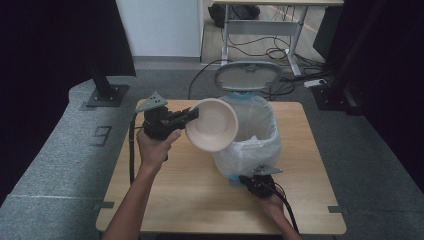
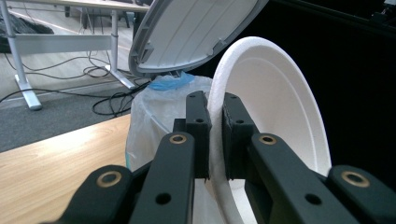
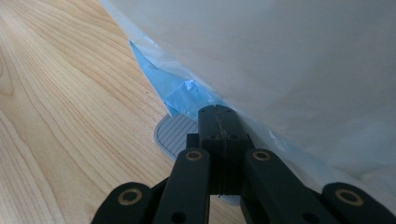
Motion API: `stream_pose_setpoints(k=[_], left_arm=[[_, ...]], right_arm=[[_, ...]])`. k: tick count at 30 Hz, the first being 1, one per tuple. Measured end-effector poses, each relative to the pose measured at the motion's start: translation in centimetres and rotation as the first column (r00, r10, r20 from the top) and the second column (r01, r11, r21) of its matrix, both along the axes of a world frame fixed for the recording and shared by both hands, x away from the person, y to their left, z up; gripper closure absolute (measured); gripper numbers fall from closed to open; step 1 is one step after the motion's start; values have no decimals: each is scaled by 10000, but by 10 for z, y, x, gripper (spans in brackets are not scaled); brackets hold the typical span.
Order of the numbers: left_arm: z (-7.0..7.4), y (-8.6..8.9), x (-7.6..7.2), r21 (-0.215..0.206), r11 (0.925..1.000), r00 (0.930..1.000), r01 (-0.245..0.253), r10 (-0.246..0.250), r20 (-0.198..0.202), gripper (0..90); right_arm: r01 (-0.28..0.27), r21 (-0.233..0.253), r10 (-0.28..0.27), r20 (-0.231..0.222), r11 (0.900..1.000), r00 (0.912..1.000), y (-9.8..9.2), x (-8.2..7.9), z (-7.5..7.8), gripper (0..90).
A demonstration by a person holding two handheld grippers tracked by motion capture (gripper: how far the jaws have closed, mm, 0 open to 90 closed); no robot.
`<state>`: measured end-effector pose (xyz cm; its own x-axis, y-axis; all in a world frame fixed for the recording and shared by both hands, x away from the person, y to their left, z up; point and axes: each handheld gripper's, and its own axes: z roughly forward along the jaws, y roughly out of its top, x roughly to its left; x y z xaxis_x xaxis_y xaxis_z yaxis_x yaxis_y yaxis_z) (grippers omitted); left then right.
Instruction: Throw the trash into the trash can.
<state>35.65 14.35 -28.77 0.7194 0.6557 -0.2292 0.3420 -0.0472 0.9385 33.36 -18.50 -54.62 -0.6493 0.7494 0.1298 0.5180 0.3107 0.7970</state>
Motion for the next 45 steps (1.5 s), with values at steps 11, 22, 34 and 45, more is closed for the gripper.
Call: stream_pose_setpoints(k=[11,22,34,45], left_arm=[[6,-11,8,247,9996,9999,144,-146,54,837],[7,-23,18,344,9991,9997,247,-246,-22,837],[13,-38,29,574,9978,9994,337,-339,35,837],[13,-52,39,709,9965,9990,448,-447,-25,837]], right_arm=[[-6,11,6,0,10000,10000,0,0,0,894],[-7,17,7,4,10000,10000,0,0,0,894],[-2,48,2,12,10000,10000,0,0,0,894],[-19,79,19,-16,10000,10000,-1,0,-1,894]])
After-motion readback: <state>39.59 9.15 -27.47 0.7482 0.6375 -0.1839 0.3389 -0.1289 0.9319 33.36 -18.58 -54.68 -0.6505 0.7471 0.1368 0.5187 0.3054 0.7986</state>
